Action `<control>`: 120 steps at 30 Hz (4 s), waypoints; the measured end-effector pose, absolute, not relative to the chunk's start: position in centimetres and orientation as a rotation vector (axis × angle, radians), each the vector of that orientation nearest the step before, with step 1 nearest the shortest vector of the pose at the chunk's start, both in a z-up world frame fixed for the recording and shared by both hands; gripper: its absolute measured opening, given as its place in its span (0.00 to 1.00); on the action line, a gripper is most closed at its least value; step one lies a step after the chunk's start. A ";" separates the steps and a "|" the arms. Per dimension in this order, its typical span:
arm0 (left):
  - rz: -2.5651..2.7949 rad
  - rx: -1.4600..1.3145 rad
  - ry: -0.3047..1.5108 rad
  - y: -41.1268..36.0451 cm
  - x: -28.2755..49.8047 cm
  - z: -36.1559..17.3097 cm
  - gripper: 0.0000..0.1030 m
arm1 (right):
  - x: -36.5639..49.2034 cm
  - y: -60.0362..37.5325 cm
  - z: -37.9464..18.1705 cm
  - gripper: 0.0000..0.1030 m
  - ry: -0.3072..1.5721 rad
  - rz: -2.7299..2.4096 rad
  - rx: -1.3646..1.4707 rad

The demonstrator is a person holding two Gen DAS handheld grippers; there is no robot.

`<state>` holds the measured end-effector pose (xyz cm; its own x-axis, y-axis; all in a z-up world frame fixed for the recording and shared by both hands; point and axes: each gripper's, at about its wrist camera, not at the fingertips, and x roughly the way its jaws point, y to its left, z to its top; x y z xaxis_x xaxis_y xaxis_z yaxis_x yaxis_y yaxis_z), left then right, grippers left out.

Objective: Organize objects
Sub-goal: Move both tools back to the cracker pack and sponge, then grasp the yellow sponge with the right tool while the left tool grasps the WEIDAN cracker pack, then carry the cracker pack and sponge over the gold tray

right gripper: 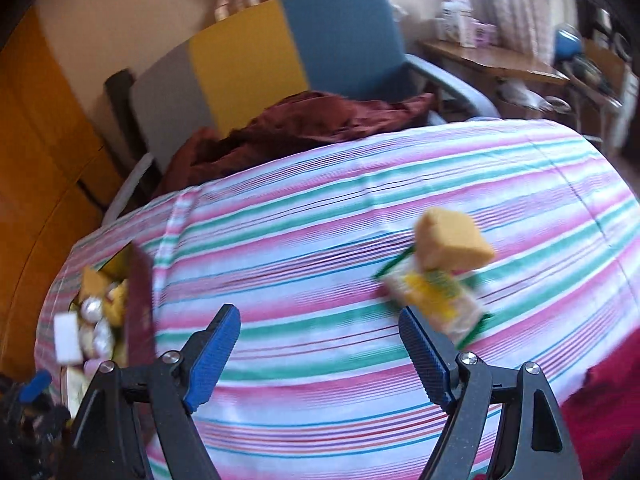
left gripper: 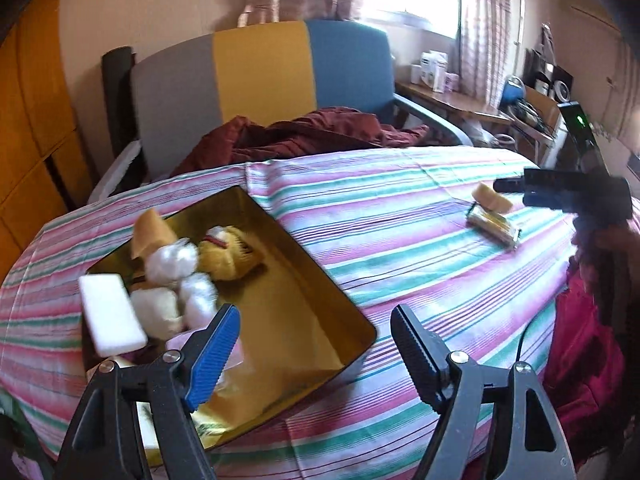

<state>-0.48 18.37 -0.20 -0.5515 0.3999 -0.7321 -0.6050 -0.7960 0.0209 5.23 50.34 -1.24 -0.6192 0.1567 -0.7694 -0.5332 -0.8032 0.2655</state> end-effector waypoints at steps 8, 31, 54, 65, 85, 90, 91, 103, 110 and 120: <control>2.241 -1.017 0.392 21.3 -0.5 -1.1 0.77 | 7.6 58.3 -1.8 0.84 0.859 2.230 -0.966; 2.043 -1.120 0.383 28.8 -3.3 -2.9 0.77 | 3.1 62.3 -5.7 0.61 0.656 2.246 -1.253; 1.722 -1.620 0.090 52.1 -6.6 -10.6 0.71 | 10.7 64.3 0.1 0.63 0.761 2.279 -0.834; 1.816 -1.504 0.420 57.0 -4.3 -11.9 0.66 | 12.0 65.1 0.7 0.63 0.834 2.308 -0.758; 1.927 -1.238 0.475 34.9 -1.3 -9.6 0.48 | 3.3 56.0 -6.4 0.63 0.551 2.536 -1.327; 2.004 -1.147 0.412 32.0 -0.7 -6.5 0.48 | 1.8 53.4 -8.5 0.63 0.437 2.530 -1.443; 2.024 -1.122 0.405 31.3 -0.7 -5.7 0.48 | 1.6 53.0 -8.9 0.63 0.419 2.525 -1.465; 2.229 -0.982 0.324 24.0 -0.4 -0.6 0.48 | 0.3 48.7 -9.6 0.61 0.340 2.459 -1.550; 2.278 -0.989 0.279 21.3 -1.0 -0.9 0.48 | -0.6 44.9 -9.5 0.61 0.364 2.480 -1.577; 2.300 -1.055 0.165 17.1 -1.9 -1.8 0.48 | -1.0 41.1 -9.7 0.61 0.392 2.464 -1.599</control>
<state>-1.93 17.10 -1.82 -0.5067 0.4675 -0.7244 -0.5661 -0.8141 -0.1295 -1.00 41.15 -9.74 -0.4067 0.0059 -0.9135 -0.2889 -0.9495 0.1224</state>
